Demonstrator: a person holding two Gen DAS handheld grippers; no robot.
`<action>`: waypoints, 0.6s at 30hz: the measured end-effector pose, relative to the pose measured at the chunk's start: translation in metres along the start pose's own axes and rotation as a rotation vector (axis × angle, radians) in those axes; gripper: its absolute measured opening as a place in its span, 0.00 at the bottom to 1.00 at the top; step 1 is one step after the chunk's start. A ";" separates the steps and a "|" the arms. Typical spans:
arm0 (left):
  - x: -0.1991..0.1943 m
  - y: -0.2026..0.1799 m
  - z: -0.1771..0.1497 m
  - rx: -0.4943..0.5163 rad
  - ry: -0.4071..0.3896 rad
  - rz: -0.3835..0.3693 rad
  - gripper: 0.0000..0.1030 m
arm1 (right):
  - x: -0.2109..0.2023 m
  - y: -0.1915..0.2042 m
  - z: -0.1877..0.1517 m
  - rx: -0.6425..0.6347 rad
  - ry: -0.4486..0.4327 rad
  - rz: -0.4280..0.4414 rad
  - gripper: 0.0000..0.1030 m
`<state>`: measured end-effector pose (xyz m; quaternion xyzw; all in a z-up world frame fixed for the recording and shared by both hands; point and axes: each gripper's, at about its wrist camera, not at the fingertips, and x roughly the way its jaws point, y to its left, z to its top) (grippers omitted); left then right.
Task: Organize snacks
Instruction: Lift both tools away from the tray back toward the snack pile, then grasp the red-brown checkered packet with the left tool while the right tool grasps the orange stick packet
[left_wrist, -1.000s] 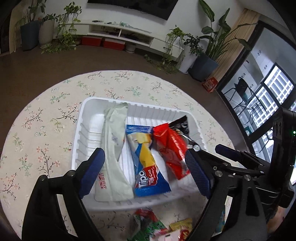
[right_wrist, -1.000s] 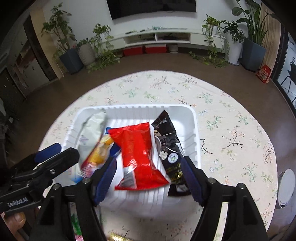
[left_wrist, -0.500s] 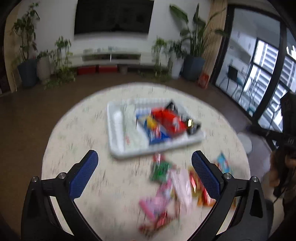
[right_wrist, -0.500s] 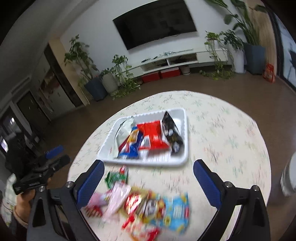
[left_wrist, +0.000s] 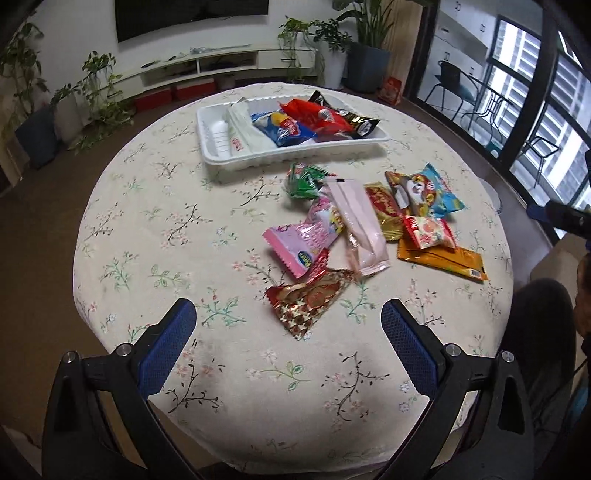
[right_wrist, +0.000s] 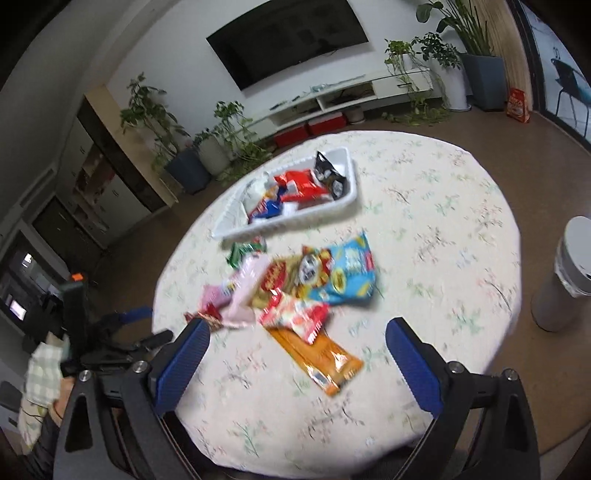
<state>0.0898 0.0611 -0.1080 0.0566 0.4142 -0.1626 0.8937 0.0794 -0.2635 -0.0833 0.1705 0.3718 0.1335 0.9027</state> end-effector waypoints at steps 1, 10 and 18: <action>-0.002 -0.001 0.003 -0.005 -0.003 -0.010 0.98 | 0.000 -0.001 -0.003 0.010 0.004 -0.011 0.96; 0.018 -0.014 0.036 0.086 0.026 0.006 0.98 | 0.010 0.010 -0.018 -0.056 0.037 -0.055 0.87; 0.030 -0.017 0.039 0.202 0.047 -0.019 0.98 | 0.038 0.026 -0.021 -0.245 0.218 -0.074 0.81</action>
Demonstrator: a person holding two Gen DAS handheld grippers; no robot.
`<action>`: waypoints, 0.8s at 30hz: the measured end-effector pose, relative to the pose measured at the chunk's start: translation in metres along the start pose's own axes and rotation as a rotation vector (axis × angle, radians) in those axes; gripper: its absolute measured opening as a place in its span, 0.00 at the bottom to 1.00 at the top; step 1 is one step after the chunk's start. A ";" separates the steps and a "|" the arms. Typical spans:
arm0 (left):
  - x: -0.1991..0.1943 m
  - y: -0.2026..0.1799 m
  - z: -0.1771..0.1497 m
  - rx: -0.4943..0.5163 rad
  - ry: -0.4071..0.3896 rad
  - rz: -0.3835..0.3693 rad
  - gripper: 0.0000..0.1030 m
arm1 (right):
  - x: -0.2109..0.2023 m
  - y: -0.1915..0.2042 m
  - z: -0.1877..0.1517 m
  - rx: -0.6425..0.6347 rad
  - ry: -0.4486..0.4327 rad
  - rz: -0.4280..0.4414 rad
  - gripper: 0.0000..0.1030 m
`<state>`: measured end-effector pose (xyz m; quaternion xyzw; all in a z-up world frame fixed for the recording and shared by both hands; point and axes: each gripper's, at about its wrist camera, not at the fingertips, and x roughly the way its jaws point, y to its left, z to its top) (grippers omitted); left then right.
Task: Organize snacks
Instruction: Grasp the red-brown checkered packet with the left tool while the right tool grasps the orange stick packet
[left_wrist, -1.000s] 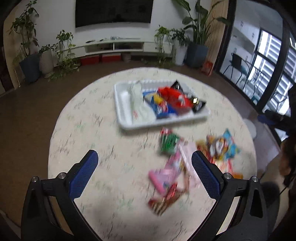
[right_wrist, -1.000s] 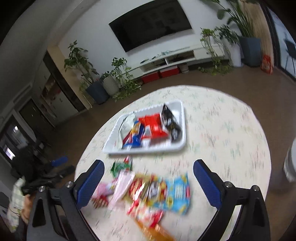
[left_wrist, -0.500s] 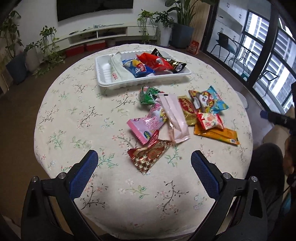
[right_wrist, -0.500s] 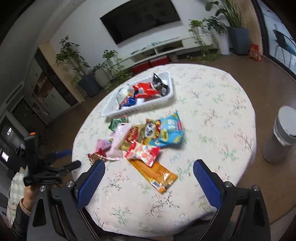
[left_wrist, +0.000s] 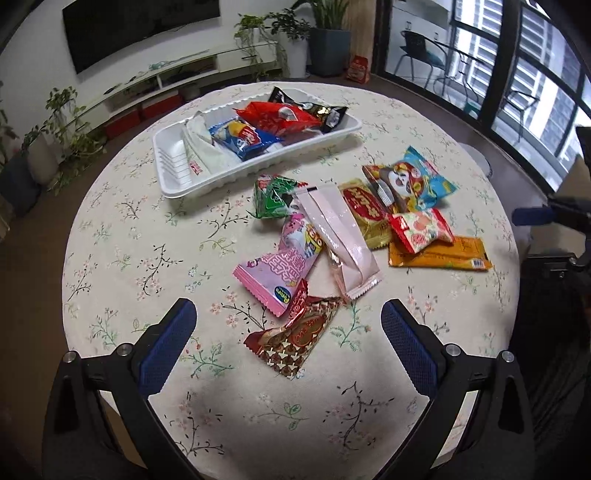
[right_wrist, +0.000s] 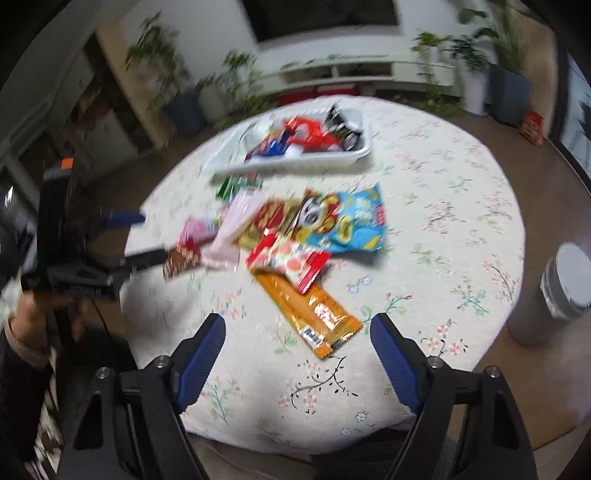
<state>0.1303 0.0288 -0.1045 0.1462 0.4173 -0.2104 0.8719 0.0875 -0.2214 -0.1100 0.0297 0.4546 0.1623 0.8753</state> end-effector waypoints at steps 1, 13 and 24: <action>0.002 0.002 -0.001 0.019 0.009 -0.008 0.98 | 0.004 0.003 0.002 -0.041 0.024 0.000 0.81; 0.032 0.002 -0.013 0.215 0.144 -0.046 0.73 | 0.051 0.016 0.027 -0.260 0.181 -0.011 0.70; 0.054 -0.002 -0.006 0.239 0.198 -0.119 0.40 | 0.063 0.001 0.022 -0.215 0.218 -0.010 0.69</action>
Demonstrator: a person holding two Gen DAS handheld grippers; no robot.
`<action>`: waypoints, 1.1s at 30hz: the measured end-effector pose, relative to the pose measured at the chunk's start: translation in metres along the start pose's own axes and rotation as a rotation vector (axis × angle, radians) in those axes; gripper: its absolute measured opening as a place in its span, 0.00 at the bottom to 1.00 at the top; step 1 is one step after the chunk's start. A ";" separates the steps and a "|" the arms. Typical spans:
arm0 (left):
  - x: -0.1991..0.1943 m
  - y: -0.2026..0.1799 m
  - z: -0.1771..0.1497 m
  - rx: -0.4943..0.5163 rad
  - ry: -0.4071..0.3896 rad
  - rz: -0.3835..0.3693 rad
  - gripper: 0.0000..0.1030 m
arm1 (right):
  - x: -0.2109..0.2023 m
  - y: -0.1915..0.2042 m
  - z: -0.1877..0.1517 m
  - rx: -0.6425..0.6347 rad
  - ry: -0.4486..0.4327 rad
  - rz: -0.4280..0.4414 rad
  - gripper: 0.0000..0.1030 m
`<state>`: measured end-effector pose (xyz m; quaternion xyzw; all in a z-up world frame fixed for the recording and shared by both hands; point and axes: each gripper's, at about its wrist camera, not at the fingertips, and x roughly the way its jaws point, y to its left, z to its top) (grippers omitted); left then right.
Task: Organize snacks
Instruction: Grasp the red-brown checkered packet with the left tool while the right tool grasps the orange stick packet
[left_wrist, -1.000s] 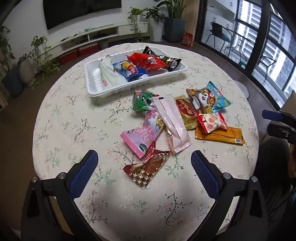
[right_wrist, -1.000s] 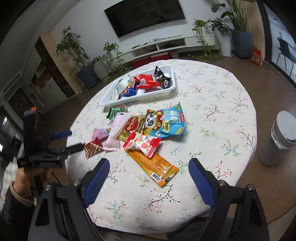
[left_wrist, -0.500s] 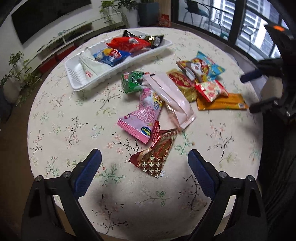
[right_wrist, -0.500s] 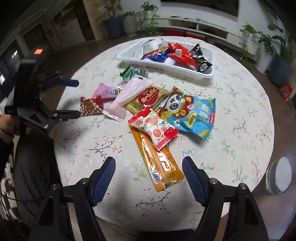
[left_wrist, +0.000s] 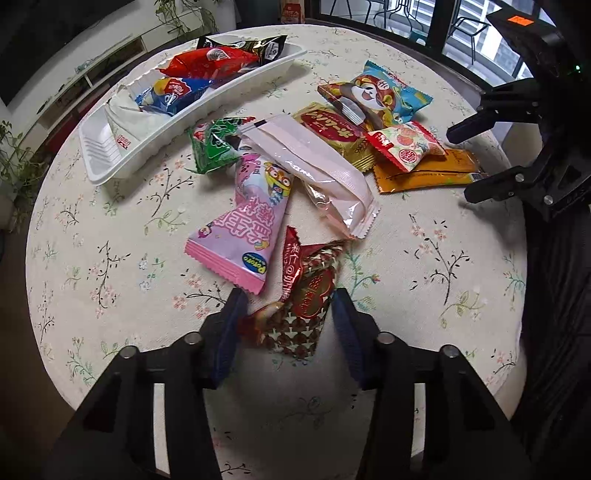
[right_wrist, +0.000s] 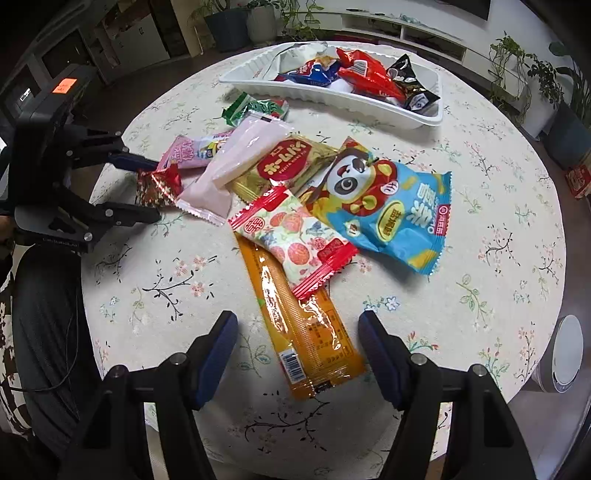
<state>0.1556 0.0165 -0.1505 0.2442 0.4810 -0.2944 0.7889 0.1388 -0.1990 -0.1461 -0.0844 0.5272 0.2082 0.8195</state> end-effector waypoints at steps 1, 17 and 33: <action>0.000 -0.002 0.001 0.008 0.005 -0.005 0.33 | 0.001 0.000 0.000 -0.003 0.003 0.001 0.69; 0.003 -0.010 0.014 -0.042 0.085 0.011 0.17 | 0.006 0.002 0.003 -0.045 0.022 0.003 0.64; -0.024 -0.010 -0.010 -0.263 -0.031 -0.124 0.13 | 0.013 0.004 0.011 -0.056 0.046 0.026 0.57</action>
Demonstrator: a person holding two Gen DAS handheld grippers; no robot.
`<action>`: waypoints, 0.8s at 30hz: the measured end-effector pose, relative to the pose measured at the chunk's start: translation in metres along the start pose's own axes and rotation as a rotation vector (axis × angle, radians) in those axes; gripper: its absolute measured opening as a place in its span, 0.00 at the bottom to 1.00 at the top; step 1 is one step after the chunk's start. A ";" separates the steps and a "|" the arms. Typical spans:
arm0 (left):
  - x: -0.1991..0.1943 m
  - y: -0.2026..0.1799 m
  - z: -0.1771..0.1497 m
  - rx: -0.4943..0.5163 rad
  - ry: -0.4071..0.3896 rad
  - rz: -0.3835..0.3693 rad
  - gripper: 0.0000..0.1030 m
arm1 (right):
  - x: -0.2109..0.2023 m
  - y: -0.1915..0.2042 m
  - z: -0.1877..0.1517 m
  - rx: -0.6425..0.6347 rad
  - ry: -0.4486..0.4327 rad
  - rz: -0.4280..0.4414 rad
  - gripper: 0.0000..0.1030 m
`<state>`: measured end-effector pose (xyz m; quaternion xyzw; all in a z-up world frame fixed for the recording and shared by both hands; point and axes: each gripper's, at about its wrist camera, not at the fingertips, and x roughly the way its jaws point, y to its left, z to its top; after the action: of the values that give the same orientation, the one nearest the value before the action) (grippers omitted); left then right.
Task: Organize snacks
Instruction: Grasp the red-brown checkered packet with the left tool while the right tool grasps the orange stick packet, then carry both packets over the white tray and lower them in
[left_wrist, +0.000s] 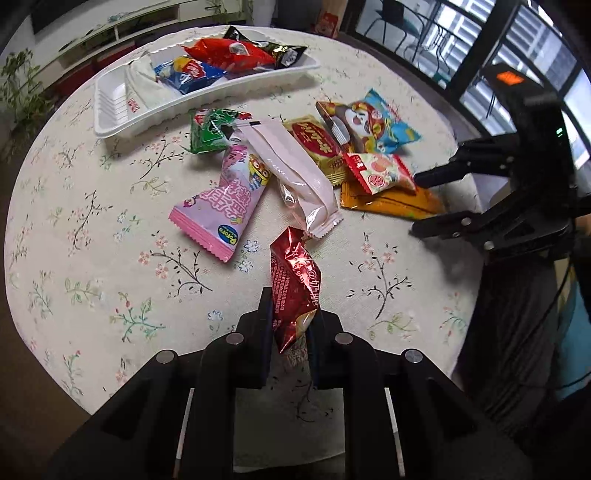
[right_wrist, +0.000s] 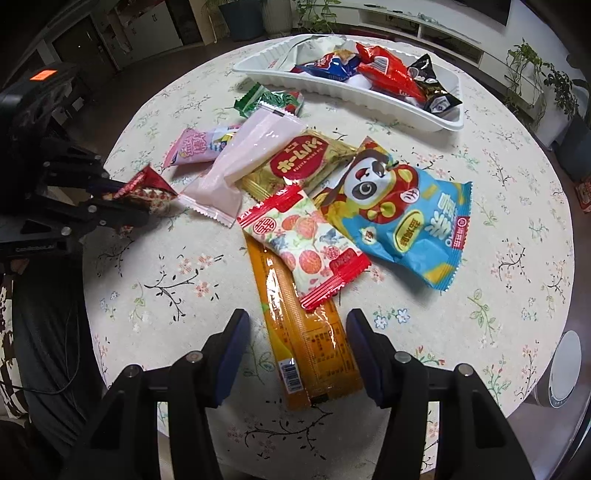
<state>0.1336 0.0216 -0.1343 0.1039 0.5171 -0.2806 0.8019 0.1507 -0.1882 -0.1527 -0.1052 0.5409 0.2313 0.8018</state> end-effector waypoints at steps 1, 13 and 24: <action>-0.002 0.001 -0.002 -0.011 -0.006 -0.004 0.13 | 0.001 0.000 0.001 -0.003 -0.003 -0.001 0.58; -0.007 0.006 -0.024 -0.076 -0.037 -0.047 0.13 | 0.004 0.010 0.004 -0.042 0.056 -0.005 0.34; -0.014 0.009 -0.031 -0.116 -0.072 -0.077 0.13 | -0.010 0.024 -0.012 0.019 0.019 0.121 0.22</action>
<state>0.1099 0.0482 -0.1365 0.0268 0.5069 -0.2844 0.8133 0.1264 -0.1743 -0.1466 -0.0670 0.5558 0.2733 0.7822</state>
